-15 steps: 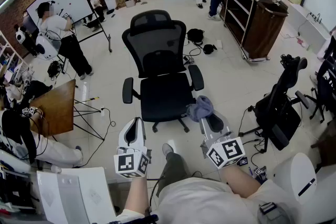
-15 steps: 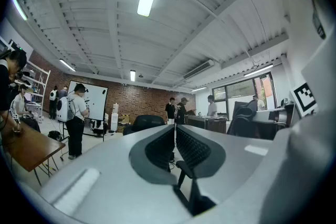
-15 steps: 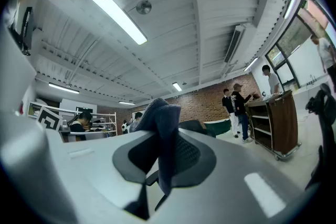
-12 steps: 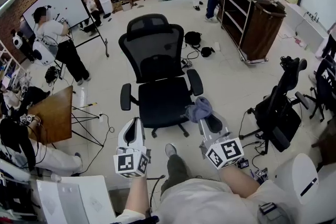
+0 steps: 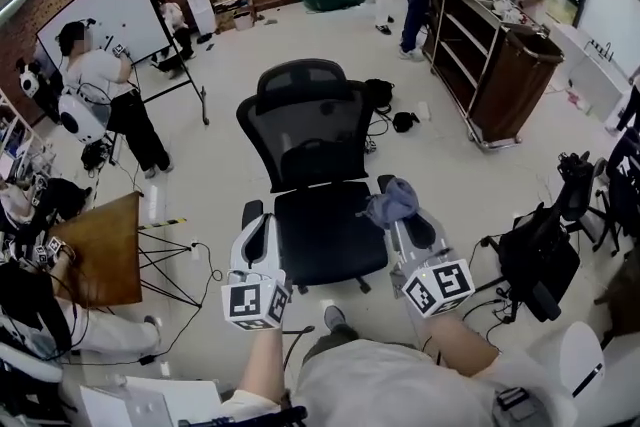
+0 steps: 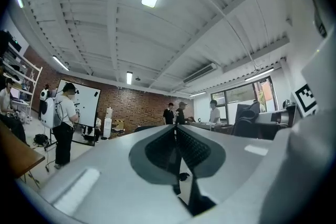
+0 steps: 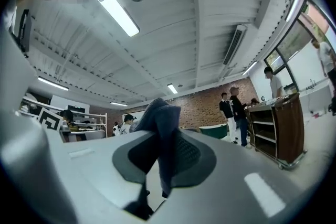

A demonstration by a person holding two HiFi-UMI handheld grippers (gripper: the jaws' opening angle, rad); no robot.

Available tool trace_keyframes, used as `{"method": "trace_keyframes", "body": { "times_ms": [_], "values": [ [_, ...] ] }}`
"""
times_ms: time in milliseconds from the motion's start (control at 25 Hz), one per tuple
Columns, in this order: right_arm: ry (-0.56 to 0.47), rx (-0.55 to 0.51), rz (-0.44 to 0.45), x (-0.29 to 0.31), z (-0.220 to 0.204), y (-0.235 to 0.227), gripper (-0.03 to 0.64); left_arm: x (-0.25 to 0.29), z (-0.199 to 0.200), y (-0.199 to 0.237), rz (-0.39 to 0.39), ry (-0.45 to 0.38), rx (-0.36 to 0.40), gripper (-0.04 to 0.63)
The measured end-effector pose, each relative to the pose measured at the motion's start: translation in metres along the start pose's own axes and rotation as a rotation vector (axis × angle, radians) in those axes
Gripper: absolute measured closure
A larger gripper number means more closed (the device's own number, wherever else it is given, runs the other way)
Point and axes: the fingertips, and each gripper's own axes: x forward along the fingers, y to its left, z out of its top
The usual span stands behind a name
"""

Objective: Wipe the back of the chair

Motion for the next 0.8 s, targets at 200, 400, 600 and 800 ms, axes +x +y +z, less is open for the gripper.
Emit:
{"method": "trace_keyframes", "body": {
  "times_ms": [200,400,600,800],
  "values": [
    [0.014,0.01,-0.034,0.073,-0.026,-0.006,0.571,0.057,-0.015,0.055,-0.021,0.024,-0.003,0.54],
    [0.069,0.045,-0.047,0.138,-0.049,-0.036,0.571,0.124,-0.033,0.083,-0.033,0.068,-0.002,0.541],
    [0.101,0.074,-0.022,0.19,-0.07,-0.068,0.571,0.158,-0.045,0.087,-0.012,0.092,0.004,0.541],
    [0.244,0.06,0.024,0.346,-0.163,-0.073,0.571,0.157,-0.051,0.097,0.039,0.079,-0.007,0.541]
  ]
}}
